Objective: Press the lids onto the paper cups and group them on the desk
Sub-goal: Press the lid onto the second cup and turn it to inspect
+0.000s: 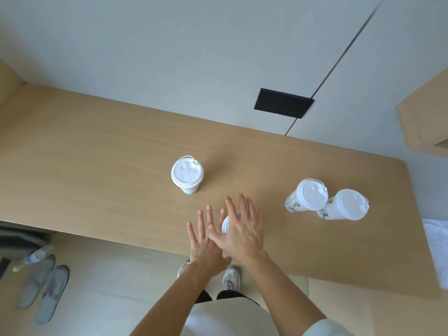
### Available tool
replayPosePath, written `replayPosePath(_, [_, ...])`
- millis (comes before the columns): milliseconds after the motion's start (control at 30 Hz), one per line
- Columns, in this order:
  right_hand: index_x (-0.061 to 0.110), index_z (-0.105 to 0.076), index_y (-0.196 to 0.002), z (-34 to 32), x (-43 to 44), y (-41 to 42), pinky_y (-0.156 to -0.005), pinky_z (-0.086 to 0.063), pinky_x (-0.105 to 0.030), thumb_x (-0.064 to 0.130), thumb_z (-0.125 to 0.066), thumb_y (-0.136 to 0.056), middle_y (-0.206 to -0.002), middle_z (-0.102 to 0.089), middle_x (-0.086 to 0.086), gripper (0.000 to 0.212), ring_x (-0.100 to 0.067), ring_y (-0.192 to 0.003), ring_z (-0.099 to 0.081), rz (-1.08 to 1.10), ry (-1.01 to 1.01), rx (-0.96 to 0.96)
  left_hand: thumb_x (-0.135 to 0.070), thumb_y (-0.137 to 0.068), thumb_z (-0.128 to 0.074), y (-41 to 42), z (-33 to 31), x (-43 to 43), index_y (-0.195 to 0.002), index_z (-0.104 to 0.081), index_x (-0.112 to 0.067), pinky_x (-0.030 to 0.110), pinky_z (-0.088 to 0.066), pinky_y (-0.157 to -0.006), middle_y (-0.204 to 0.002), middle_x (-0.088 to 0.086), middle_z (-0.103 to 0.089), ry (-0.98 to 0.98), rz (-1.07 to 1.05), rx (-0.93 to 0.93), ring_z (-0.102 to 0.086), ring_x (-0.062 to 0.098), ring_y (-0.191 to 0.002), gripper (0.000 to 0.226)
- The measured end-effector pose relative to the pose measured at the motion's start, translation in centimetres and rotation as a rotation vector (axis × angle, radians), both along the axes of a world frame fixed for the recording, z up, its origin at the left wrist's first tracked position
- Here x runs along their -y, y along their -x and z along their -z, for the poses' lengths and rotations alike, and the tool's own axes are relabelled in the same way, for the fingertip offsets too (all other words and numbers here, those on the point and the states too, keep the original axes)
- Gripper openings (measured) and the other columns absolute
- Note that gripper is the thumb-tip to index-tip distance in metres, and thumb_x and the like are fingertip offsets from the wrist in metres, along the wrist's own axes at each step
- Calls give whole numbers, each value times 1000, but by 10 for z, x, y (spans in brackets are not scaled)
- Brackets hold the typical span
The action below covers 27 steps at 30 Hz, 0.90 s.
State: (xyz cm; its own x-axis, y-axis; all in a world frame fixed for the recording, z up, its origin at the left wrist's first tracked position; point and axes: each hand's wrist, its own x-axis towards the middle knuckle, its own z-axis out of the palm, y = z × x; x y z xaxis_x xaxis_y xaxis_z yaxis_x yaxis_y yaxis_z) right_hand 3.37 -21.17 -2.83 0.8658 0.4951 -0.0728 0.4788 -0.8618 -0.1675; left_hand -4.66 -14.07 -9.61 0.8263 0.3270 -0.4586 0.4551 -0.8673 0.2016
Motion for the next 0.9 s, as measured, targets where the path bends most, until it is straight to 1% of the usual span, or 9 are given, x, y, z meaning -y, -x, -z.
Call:
replayPosePath(100, [23, -65, -131, -5, 0, 4, -86, -59, -48, 64, -54, -73, -136, -65, -13, 72, -34, -119, -64, 24, -36, 2, -52, -86, -58, 0, -6, -3, -144, 50, -32, 69, 12, -121, -154, 11, 55, -46, 31, -20, 57, 36, -137, 124])
replayPosePath(167, [21, -70, -115, -8, 0, 5, -68, -57, -40, 53, -52, -73, -114, -71, -5, 55, -31, -99, -68, 56, -135, 0, -32, -86, -57, -2, -14, -10, -148, 44, -35, 69, 6, -123, -157, 12, 51, -57, 49, -43, 53, 37, -140, 119])
replayPosePath(267, [22, -71, -114, -12, 10, -7, -80, -53, -37, 48, -58, -75, -110, -72, 2, 49, -26, -104, -65, 160, -224, -203, -22, -96, -52, -6, -35, -21, -158, -23, -35, 63, -9, -125, -165, 12, 39, 42, 58, -64, 24, 40, -156, 70])
replayPosePath(367, [24, -73, -105, -26, 35, -27, -81, -49, -28, 50, -67, -72, -109, -73, 9, 42, -16, -100, -66, 458, -465, -540, -32, -108, -45, -10, -68, -29, -155, -40, -37, 38, -37, -116, -172, 11, -21, 493, -205, 25, -37, 32, -149, 48])
replayPosePath(467, [10, -74, -92, -50, 61, -39, -64, -43, -27, 50, -68, -63, -80, -68, 4, 49, -20, -75, -63, 701, -819, -854, -43, -105, -54, -6, -102, -34, -135, -66, -30, 42, -60, -93, -128, 5, -72, 988, -652, 119, -76, 31, -102, 35])
replayPosePath(600, [18, -79, -106, -75, 80, -38, -67, -43, -30, 57, -70, -57, -100, -73, -13, 63, -25, -89, -66, 615, -987, -1067, -48, -101, -60, 6, -141, -42, -103, -81, -19, 32, -61, -63, -101, 8, -81, 1133, -702, 233, -75, 29, -70, 36])
replayPosePath(667, [22, -79, -105, -85, 81, -34, -69, -44, -31, 61, -68, -57, -105, -74, -13, 62, -23, -92, -67, 588, -987, -1063, -46, -100, -63, 8, -156, -44, -101, -82, -19, 29, -60, -61, -98, 8, -81, 1114, -686, 282, -73, 29, -68, 33])
replayPosePath(800, [35, -79, -98, -98, 78, -28, -90, -45, -39, 63, -73, -58, -100, -73, 11, 50, -18, -106, -66, 593, -1044, -1064, -42, -88, -75, 8, -177, -49, -119, -76, -23, 27, -63, -71, -105, 5, -82, 1159, -668, 402, -78, 27, -84, 36])
replayPosePath(900, [37, -78, -100, -105, 76, -23, -87, -46, -36, 62, -75, -59, -95, -72, 19, 48, -14, -106, -66, 588, -1118, -1060, -49, -80, -77, 8, -187, -54, -119, -76, -22, 28, -63, -72, -106, 4, -82, 1175, -651, 417, -79, 29, -88, 48])
